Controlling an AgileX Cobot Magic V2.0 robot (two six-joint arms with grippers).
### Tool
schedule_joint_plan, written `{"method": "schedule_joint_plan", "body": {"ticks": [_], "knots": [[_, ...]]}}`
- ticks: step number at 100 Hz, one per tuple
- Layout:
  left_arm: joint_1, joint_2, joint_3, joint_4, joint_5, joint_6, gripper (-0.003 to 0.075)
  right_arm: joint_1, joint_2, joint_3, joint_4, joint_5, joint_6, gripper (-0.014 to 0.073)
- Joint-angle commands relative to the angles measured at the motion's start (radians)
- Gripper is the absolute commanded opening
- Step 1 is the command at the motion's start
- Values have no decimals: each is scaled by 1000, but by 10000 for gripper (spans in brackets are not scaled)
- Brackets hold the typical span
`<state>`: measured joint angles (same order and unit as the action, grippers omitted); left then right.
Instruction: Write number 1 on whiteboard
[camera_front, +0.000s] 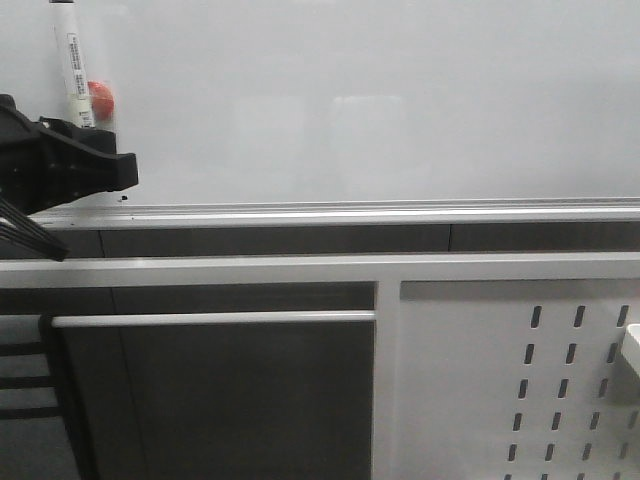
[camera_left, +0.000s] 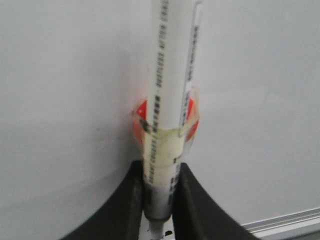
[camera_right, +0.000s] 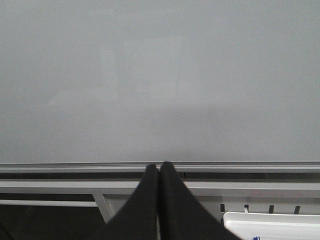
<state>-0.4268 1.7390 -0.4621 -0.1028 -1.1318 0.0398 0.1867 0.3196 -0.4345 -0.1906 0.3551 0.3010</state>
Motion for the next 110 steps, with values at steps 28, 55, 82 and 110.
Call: {"method": "schedule_joint_plan", "body": {"ticks": [28,55,82,110], "knots": [[-7,-109,10,25,-219,-9,-21,3,18,-36,-36,-88,-9,-69],[-7,-175,95,154,-219,-9,-21,3,18,-36,7,-90,-9,-69],[-7,-203,167,241,-219,-9,-21,8,51,-8,114,-30,-12,-69],[-7,-205,243,332,-219,-40,-21,167,120,70,110,-205,-48,-69]]}}
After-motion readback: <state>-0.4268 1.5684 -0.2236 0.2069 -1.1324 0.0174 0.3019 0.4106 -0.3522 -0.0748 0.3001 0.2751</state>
